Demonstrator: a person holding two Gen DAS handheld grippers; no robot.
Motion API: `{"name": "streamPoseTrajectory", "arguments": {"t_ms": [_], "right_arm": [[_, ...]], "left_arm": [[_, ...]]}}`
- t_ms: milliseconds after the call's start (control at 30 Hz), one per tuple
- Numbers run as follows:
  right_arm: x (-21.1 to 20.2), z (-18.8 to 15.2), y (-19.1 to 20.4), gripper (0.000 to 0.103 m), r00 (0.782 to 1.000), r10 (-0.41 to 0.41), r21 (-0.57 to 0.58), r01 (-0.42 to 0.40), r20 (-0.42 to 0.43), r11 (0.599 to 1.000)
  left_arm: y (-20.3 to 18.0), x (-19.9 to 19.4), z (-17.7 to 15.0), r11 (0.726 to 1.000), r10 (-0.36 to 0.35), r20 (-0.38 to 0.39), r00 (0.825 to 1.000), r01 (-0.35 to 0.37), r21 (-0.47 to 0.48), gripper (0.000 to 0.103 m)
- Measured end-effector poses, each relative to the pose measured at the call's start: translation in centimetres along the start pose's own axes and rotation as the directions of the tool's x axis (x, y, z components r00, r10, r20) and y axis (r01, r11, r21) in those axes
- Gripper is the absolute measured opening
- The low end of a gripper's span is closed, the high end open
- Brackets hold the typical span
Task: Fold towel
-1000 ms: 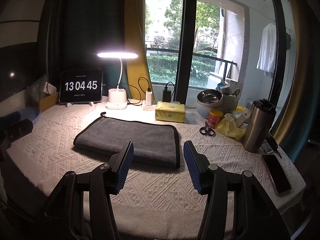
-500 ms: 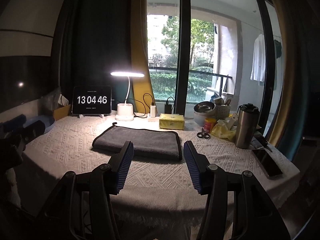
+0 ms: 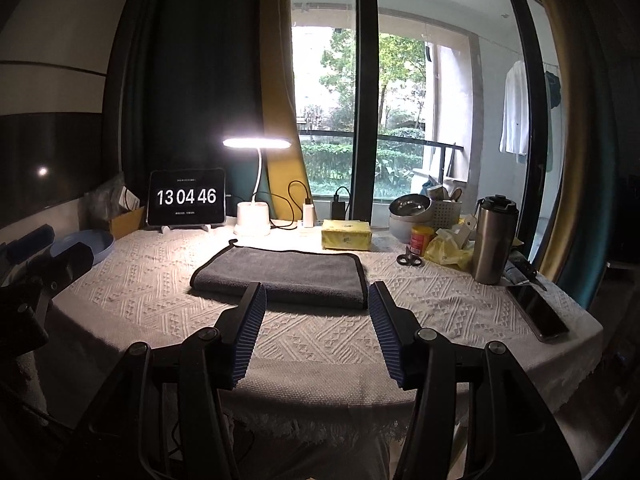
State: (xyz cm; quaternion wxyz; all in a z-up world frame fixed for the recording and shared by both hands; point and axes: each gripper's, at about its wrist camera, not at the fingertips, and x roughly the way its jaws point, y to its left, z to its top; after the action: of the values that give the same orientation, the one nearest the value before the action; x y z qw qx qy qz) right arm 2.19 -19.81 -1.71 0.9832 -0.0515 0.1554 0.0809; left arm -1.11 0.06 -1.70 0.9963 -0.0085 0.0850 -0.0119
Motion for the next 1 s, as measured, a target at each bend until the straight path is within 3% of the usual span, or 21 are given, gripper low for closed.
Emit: {"name": "streamPoseTrajectory", "arguments": {"t_ms": [1000], "right_arm": [[0.11,0.03,0.18,0.056,1.000,0.004,0.001,-0.004,0.000,1.000]], "left_arm": [[-0.20,0.51,-0.12,1.000,-0.010,-0.010,1.000,0.010,-0.005,0.098]]}}
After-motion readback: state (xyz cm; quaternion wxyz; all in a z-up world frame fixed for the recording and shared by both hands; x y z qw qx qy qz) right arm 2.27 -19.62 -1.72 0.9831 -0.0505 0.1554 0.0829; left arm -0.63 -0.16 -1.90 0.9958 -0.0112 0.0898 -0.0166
